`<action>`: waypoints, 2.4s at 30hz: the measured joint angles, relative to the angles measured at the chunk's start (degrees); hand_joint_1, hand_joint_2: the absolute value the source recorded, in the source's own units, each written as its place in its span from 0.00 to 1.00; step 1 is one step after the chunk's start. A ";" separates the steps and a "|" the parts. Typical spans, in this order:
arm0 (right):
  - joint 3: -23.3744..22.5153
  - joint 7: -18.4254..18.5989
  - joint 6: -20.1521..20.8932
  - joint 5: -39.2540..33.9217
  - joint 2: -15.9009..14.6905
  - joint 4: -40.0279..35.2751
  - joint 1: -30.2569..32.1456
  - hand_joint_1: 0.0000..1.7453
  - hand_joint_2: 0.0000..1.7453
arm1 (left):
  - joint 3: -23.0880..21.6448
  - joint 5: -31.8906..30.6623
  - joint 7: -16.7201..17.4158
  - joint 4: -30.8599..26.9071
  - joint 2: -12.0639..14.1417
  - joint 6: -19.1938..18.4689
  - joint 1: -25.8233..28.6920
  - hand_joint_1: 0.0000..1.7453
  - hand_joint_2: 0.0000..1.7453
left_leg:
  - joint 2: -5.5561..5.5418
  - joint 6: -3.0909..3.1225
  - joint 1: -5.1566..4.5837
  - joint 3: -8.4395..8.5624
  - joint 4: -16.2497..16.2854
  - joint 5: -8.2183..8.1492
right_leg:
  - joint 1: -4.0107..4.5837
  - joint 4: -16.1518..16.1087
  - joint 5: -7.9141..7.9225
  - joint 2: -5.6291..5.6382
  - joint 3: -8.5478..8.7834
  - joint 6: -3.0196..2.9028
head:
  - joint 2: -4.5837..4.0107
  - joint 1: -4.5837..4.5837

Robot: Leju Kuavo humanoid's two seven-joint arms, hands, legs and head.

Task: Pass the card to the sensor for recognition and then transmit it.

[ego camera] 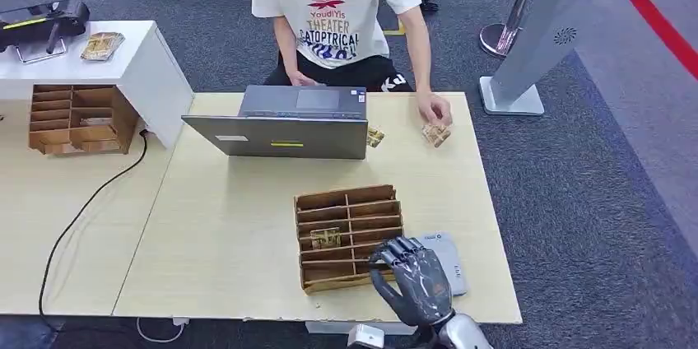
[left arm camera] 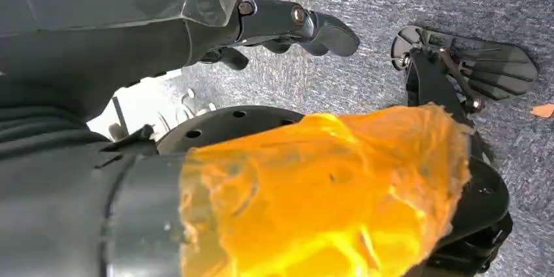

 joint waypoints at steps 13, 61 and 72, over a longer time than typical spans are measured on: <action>0.00 0.42 0.09 0.66 -0.22 0.96 -0.57 0.46 1.00 | 0.00 0.07 0.00 0.00 0.00 0.00 0.00 0.00 0.00 | 0.00 0.00 0.00 0.00 0.00 0.00 | 0.00 0.00 0.00 0.00 0.00 0.00 | 0.00 0.00; 0.02 1.58 3.06 1.51 -0.26 7.13 -5.98 0.46 1.00 | -0.07 -0.42 0.07 0.00 0.00 -0.48 -0.13 0.00 0.00 | 0.00 0.00 0.00 0.00 0.00 0.00 | 0.00 0.00 0.00 0.00 0.00 0.00 | 0.00 0.00; 0.02 1.81 3.87 1.53 -0.26 7.96 -6.12 0.50 1.00 | -0.07 -0.37 0.09 0.00 0.00 -0.48 -0.14 0.00 0.00 | 0.00 0.00 0.00 0.01 0.00 0.00 | 0.00 0.00 0.00 0.00 0.01 0.00 | 0.00 0.00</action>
